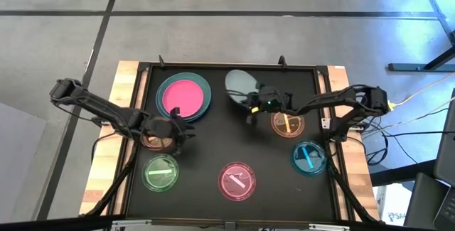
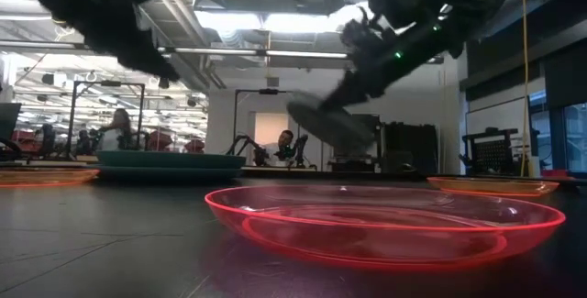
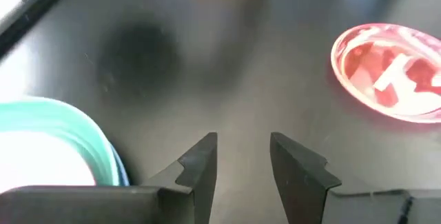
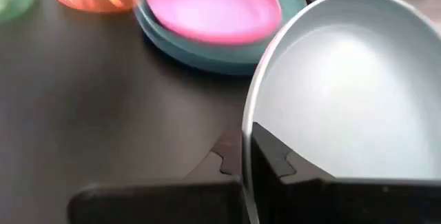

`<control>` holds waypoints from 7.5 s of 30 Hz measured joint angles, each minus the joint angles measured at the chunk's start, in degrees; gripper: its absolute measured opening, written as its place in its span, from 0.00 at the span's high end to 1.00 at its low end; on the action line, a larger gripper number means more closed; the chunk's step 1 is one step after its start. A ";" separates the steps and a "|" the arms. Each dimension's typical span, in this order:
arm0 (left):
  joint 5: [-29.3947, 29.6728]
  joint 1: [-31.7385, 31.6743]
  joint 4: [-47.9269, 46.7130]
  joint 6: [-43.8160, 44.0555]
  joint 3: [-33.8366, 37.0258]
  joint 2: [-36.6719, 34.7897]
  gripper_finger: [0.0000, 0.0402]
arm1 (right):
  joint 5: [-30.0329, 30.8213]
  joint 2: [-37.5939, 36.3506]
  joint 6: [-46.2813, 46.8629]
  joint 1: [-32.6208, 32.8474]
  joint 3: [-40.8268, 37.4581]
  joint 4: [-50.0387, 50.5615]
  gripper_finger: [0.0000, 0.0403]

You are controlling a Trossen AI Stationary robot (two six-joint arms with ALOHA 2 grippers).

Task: Stack plastic plates
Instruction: Stack the gray plate on the pink plate, then stack the light pink plate on the gray plate, then stack the right orange plate on the light pink plate

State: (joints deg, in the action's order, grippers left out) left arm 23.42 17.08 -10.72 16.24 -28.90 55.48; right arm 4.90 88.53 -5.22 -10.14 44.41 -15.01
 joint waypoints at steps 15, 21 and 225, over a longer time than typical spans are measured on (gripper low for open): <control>6.23 -0.07 1.24 -6.62 -0.21 -17.31 0.68 | -9.55 23.15 -5.76 3.05 25.97 -4.10 1.00; 6.40 -0.07 4.69 -10.58 -0.21 -17.74 0.68 | -12.06 33.83 -7.04 3.01 41.29 -0.97 1.00; -16.48 -8.14 11.41 -7.55 -13.93 18.76 0.75 | 41.77 -2.14 51.52 46.72 -7.55 56.43 0.54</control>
State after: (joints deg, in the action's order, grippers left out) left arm 6.94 8.95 0.70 8.69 -42.83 74.24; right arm 46.67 86.39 46.30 36.58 36.86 41.41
